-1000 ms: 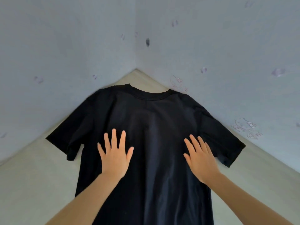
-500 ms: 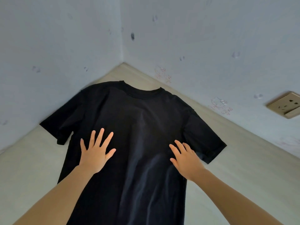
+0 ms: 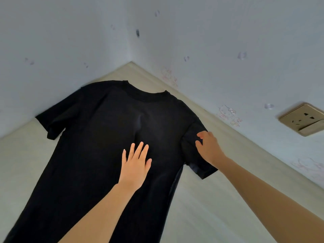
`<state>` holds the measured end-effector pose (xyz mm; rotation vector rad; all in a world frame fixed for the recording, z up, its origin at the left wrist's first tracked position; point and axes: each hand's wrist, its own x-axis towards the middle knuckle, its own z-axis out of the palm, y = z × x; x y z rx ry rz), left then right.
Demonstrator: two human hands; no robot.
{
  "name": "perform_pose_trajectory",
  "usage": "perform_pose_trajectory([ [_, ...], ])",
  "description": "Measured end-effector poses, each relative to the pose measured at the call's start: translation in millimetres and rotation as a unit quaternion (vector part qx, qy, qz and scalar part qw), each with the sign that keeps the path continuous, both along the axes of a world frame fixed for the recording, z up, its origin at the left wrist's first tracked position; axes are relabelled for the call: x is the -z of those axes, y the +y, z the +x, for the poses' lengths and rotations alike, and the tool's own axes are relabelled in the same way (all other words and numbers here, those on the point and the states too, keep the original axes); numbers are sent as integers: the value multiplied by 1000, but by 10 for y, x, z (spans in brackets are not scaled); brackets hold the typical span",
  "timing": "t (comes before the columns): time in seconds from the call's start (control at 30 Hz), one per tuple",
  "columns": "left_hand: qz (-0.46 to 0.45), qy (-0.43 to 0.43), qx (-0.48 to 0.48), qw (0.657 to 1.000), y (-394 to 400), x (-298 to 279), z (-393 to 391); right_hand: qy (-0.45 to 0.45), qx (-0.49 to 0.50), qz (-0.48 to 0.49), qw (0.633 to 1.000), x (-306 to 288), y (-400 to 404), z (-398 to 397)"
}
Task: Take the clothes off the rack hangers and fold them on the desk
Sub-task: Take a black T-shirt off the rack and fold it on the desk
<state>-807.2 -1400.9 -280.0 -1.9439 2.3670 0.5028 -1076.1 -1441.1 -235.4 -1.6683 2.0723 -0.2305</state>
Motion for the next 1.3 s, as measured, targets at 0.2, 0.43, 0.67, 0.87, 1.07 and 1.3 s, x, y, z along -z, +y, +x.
perform_pose_trajectory([
  [0.2, 13, -9, 76, 997, 423, 77, -684, 93, 17, 109, 989, 146, -136, -398],
  [0.43, -35, 16, 48, 998, 415, 58, -1011, 97, 31, 138, 985, 217, -177, -611],
  [0.67, -23, 123, -36, 991, 369, -9, -1140, -82, 104, 151, 980, 177, -504, -626],
  [0.87, 47, 189, -122, 973, 360, -59, -1095, -155, 82, 121, 977, 206, -536, -500],
  [1.07, 83, 190, -184, 961, 365, -52, -888, -146, 79, 70, 984, 52, -718, -484],
  [1.3, 184, 341, -236, 891, 257, -235, -605, -86, 52, 215, 971, -467, -1137, -169],
])
